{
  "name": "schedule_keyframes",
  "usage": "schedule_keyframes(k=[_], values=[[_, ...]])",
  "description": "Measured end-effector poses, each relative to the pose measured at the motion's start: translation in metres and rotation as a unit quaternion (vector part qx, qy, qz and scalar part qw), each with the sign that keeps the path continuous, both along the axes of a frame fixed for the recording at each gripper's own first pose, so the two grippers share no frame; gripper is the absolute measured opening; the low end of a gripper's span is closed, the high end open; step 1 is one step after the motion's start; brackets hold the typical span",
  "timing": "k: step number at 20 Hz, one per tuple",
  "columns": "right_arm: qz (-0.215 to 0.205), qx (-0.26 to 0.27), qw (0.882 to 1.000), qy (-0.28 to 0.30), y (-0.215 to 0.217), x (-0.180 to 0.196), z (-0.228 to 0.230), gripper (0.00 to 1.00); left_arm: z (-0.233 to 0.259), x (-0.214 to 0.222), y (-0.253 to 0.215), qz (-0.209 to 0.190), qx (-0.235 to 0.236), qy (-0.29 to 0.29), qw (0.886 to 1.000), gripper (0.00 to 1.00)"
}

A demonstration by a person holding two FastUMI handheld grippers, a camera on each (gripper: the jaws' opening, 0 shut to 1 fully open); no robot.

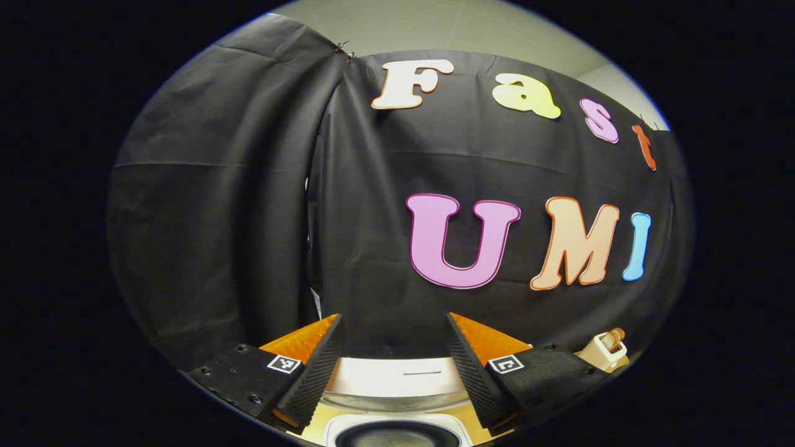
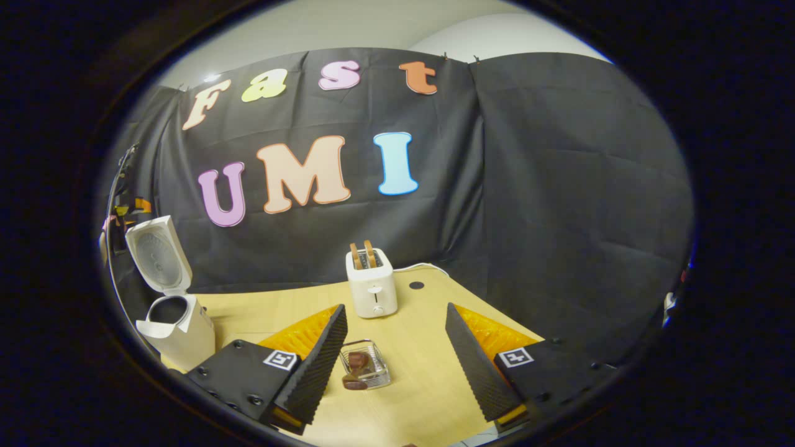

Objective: Close the left gripper, press the button to open the rice cooker; take a wooden spoon from the chopstick holder with the right hand, scoop a spoonful of rice and pour it into the rice cooker, then put the wooden spoon back into the chopstick holder.

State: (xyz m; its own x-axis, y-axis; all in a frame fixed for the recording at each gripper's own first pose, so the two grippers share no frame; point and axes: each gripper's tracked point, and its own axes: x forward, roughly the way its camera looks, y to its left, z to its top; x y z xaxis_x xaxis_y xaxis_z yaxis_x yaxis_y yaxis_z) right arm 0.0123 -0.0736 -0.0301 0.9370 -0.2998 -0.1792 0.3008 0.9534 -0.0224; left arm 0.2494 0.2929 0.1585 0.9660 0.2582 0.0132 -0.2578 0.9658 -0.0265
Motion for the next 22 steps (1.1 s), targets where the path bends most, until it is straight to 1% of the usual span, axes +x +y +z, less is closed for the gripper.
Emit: schedule_keyframes(k=[2, 3, 4, 5, 12, 15, 16, 17, 18, 19, 20, 22], values=[[-0.006, -0.004, 1.000, 0.006, -0.004, -0.005, -0.005, 1.00, -0.010, 0.005, 0.001, 0.006, -0.006, 0.015, 1.000, 0.93], [-0.009, -0.006, 1.000, 0.010, -0.006, -0.007, -0.007, 1.00, -0.009, 0.006, 0.001, 0.009, -0.002, 0.013, 1.000, 0.91], [-0.010, -0.008, 1.000, 0.013, -0.006, -0.007, -0.009, 1.00, -0.008, 0.006, 0.000, 0.008, -0.006, 0.010, 1.000, 0.93], [-0.010, -0.009, 1.000, 0.015, -0.007, -0.008, -0.010, 1.00, -0.008, 0.005, -0.003, 0.007, -0.010, 0.012, 1.000, 0.94], [0.001, 0.003, 1.000, 0.005, -0.002, 0.000, -0.005, 1.00, -0.017, -0.001, -0.009, 0.010, 0.021, 0.025, 0.999, 0.93], [0.006, 0.002, 1.000, 0.003, -0.001, 0.003, -0.004, 1.00, -0.023, -0.018, -0.014, 0.009, 0.031, 0.019, 0.999, 0.94], [0.008, 0.004, 1.000, 0.002, 0.000, 0.004, -0.002, 1.00, -0.025, -0.026, -0.015, 0.008, 0.035, 0.016, 0.999, 0.89], [0.010, 0.005, 1.000, 0.000, 0.001, 0.005, -0.002, 1.00, -0.026, -0.033, -0.016, 0.008, 0.035, 0.013, 0.999, 0.93], [0.012, 0.005, 1.000, -0.001, 0.001, 0.005, -0.002, 1.00, -0.028, -0.038, -0.018, 0.007, 0.035, 0.012, 0.999, 0.89], [0.013, 0.006, 1.000, -0.002, 0.002, 0.006, -0.002, 1.00, -0.031, -0.044, -0.021, 0.006, 0.035, 0.010, 0.999, 0.98], [0.015, 0.008, 1.000, -0.003, 0.002, 0.006, -0.002, 1.00, -0.032, -0.046, -0.022, 0.006, 0.035, 0.011, 0.999, 0.93], [0.017, 0.011, 1.000, -0.003, 0.003, 0.006, -0.003, 1.00, -0.038, -0.058, -0.027, 0.004, 0.036, 0.011, 0.999, 0.93]])
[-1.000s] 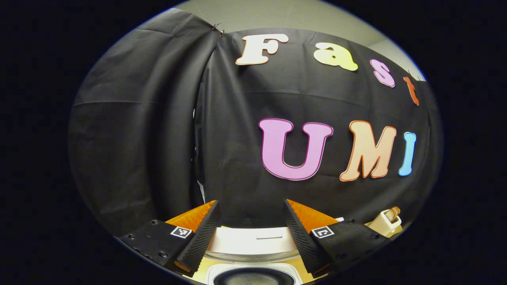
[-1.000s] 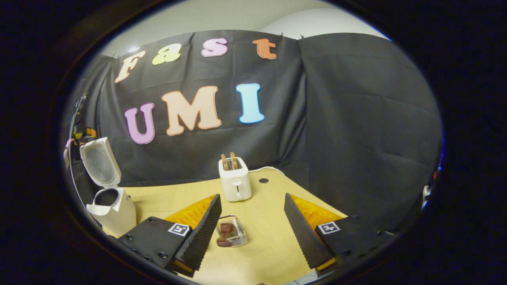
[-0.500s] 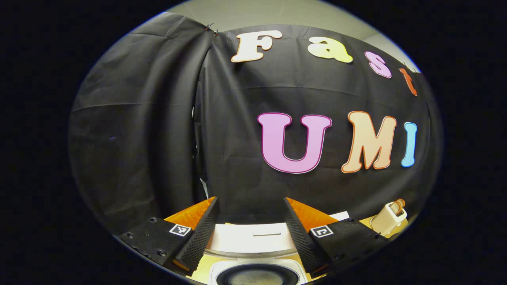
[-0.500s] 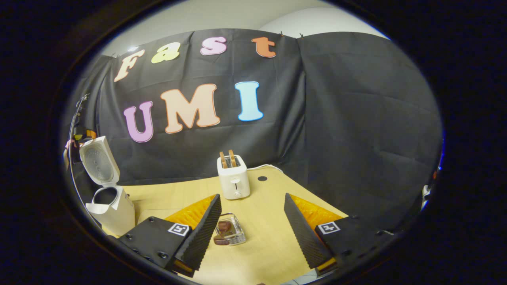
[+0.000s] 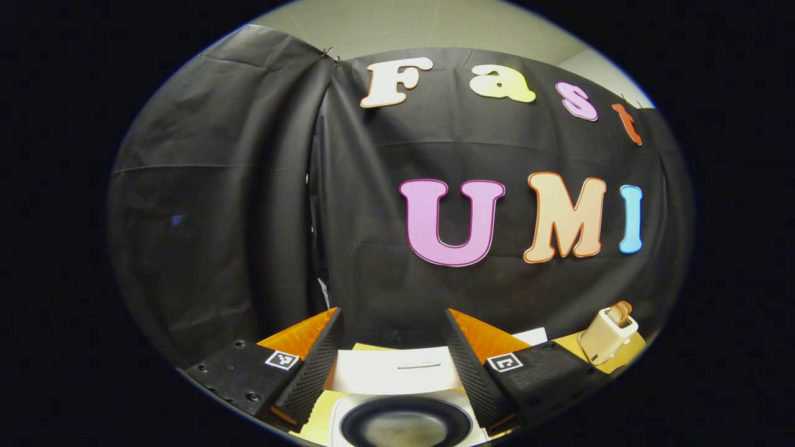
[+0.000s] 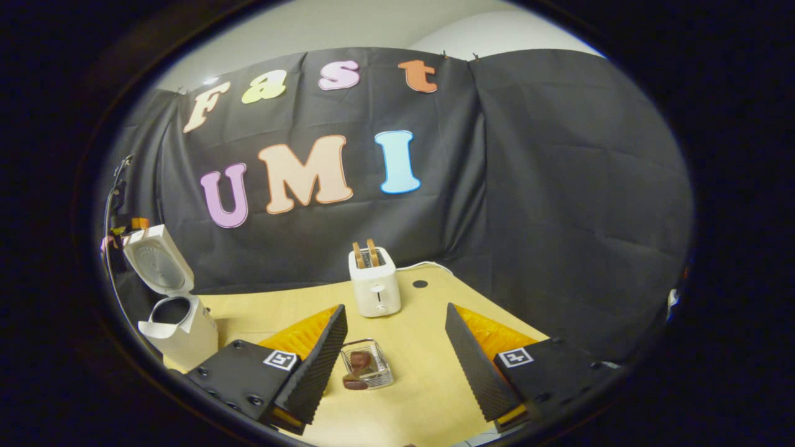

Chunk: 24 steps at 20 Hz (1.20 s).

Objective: Close the left gripper, press the button to open the rice cooker; take a wooden spoon from the chopstick holder with the right hand, scoop a spoonful of rice and pour it into the rice cooker, then put the wooden spoon back into the chopstick holder.

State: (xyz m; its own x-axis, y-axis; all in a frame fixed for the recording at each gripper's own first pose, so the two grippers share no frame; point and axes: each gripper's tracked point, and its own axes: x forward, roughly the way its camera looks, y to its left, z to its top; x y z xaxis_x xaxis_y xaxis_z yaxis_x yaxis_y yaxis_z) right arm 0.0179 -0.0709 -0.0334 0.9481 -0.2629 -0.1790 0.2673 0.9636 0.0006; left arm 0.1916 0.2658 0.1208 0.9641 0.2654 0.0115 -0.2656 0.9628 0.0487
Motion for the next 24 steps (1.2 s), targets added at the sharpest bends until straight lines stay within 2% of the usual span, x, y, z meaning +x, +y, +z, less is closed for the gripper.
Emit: schedule_keyframes(k=[4, 7, 8, 10, 11, 12, 13, 14, 19, 24], values=[[0.004, 0.002, 1.000, -0.003, -0.001, 0.002, 0.000, 1.00, -0.019, -0.029, -0.008, -0.005, -0.008, 0.009, 1.000, 0.93], [0.009, 0.007, 1.000, -0.005, -0.001, 0.006, 0.001, 1.00, -0.035, -0.045, -0.014, -0.005, -0.012, 0.017, 1.000, 0.89], [0.012, 0.009, 1.000, -0.007, 0.001, 0.006, 0.002, 1.00, -0.041, -0.050, -0.016, -0.004, -0.012, 0.019, 1.000, 0.93], [0.016, 0.009, 1.000, -0.009, 0.004, 0.009, 0.003, 1.00, -0.057, -0.064, -0.020, -0.001, -0.018, 0.025, 1.000, 0.93], [0.019, 0.008, 1.000, -0.009, 0.005, 0.009, 0.003, 1.00, -0.064, -0.070, -0.021, 0.000, -0.022, 0.026, 0.999, 0.89], [0.022, 0.008, 1.000, -0.009, 0.006, 0.009, 0.003, 1.00, -0.072, -0.076, -0.023, 0.000, -0.026, 0.029, 0.999, 0.93], [0.024, 0.006, 1.000, -0.008, 0.007, 0.010, 0.002, 1.00, -0.082, -0.081, -0.025, 0.003, -0.026, 0.034, 0.999, 0.89], [0.026, 0.005, 1.000, -0.008, 0.008, 0.012, 0.002, 1.00, -0.090, -0.086, -0.024, 0.005, -0.027, 0.038, 0.999, 0.92], [0.041, 0.009, 0.999, -0.002, 0.022, 0.021, 0.000, 1.00, -0.127, -0.103, -0.030, -0.009, -0.030, 0.040, 0.999, 0.90], [0.059, -0.002, 0.998, 0.004, 0.039, 0.027, -0.004, 1.00, -0.172, -0.112, -0.031, -0.008, -0.064, 0.074, 0.995, 0.90]])
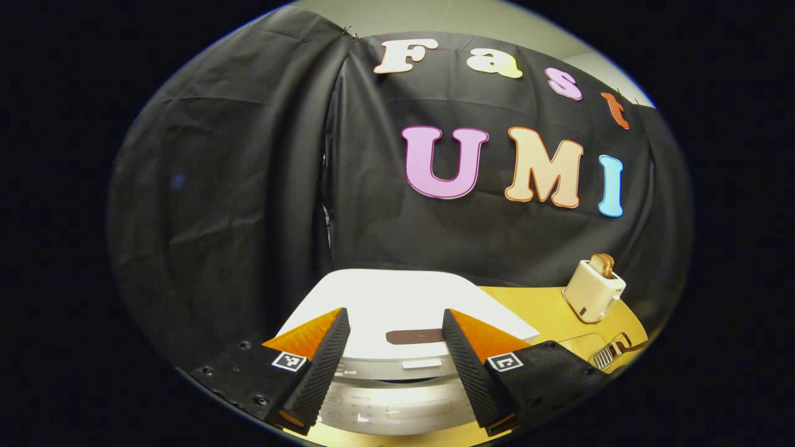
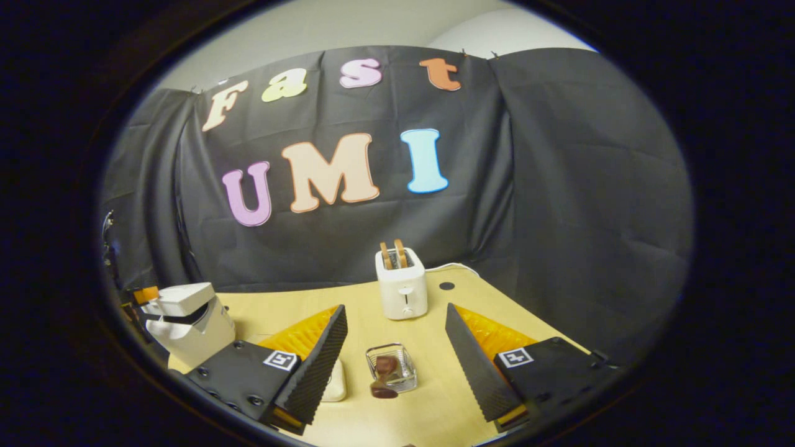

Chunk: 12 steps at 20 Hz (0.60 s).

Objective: Close the left gripper, press the button to open the rice cooker; take a wooden spoon from the chopstick holder with the right hand, scoop a spoonful of rice and pour it into the rice cooker, then put the wooden spoon back into the chopstick holder.

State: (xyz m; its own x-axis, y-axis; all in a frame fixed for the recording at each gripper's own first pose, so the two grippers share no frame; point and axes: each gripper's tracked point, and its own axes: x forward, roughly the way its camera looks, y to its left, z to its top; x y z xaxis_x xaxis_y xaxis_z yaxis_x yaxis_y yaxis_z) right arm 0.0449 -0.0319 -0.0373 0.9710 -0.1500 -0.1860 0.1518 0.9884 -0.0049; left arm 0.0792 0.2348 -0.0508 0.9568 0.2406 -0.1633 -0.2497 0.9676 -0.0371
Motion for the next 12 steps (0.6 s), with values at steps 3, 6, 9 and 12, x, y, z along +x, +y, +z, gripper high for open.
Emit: schedule_keyframes(k=[3, 6, 9, 12], values=[[0.003, -0.002, 1.000, 0.001, 0.005, 0.001, 0.000, 1.00, -0.014, 0.003, 0.001, 0.003, 0.005, 0.013, 1.000, 0.90], [0.001, 0.000, 1.000, 0.004, 0.005, 0.001, -0.003, 1.00, -0.024, 0.004, 0.000, 0.005, 0.031, 0.021, 0.999, 0.90], [-0.004, 0.001, 1.000, 0.007, 0.003, 0.000, -0.006, 1.00, -0.036, 0.003, 0.001, 0.009, 0.013, 0.028, 0.999, 0.90], [-0.007, 0.007, 1.000, 0.012, 0.002, 0.000, -0.011, 1.00, -0.038, 0.002, -0.001, 0.005, 0.029, 0.024, 0.999, 0.90]])
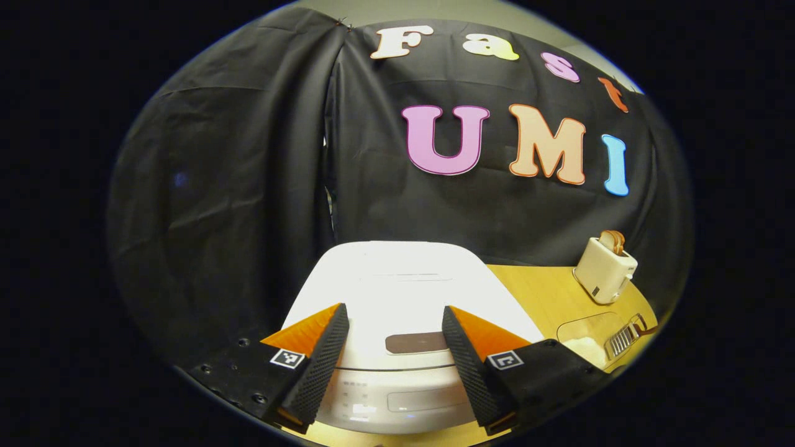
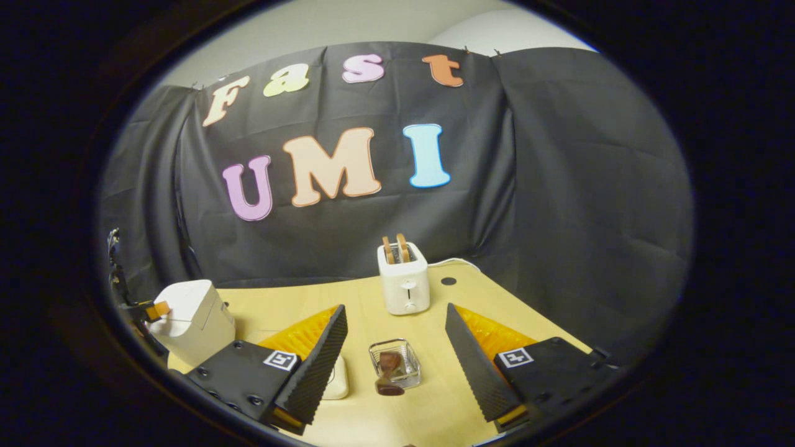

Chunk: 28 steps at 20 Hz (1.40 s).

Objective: Close the left gripper, press the button to open the rice cooker; take a wooden spoon from the chopstick holder with the right hand, scoop a spoonful of rice and pour it into the rice cooker, then put the wooden spoon back into the chopstick holder.

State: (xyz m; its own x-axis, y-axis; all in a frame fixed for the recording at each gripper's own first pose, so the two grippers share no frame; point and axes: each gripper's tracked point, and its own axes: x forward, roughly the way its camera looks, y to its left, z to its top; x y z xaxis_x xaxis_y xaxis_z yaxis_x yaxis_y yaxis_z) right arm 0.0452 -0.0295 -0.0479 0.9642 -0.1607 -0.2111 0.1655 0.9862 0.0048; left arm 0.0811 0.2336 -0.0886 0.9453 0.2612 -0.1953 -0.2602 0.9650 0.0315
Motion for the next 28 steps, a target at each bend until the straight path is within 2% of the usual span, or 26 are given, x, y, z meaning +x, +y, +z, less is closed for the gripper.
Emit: schedule_keyframes(k=[8, 12, 19, 23, 28], values=[[0.009, 0.008, 1.000, -0.001, 0.010, 0.004, -0.002, 1.00, 0.001, -0.001, 0.000, -0.004, -0.001, -0.027, 1.000, 0.91], [0.012, 0.010, 1.000, -0.006, 0.012, 0.004, 0.002, 1.00, 0.002, -0.001, 0.001, -0.011, 0.000, -0.022, 1.000, 0.90], [0.001, 0.009, 1.000, -0.014, 0.002, -0.004, 0.008, 1.00, 0.009, -0.007, -0.005, -0.007, -0.038, -0.022, 0.999, 0.92], [-0.001, 0.010, 1.000, -0.021, 0.000, -0.005, 0.013, 1.00, 0.027, -0.020, -0.012, -0.006, -0.016, -0.027, 0.999, 0.93], [0.006, 0.014, 0.999, -0.041, 0.005, -0.005, 0.028, 0.99, 0.076, -0.037, -0.035, -0.016, 0.023, -0.057, 0.998, 0.93]])
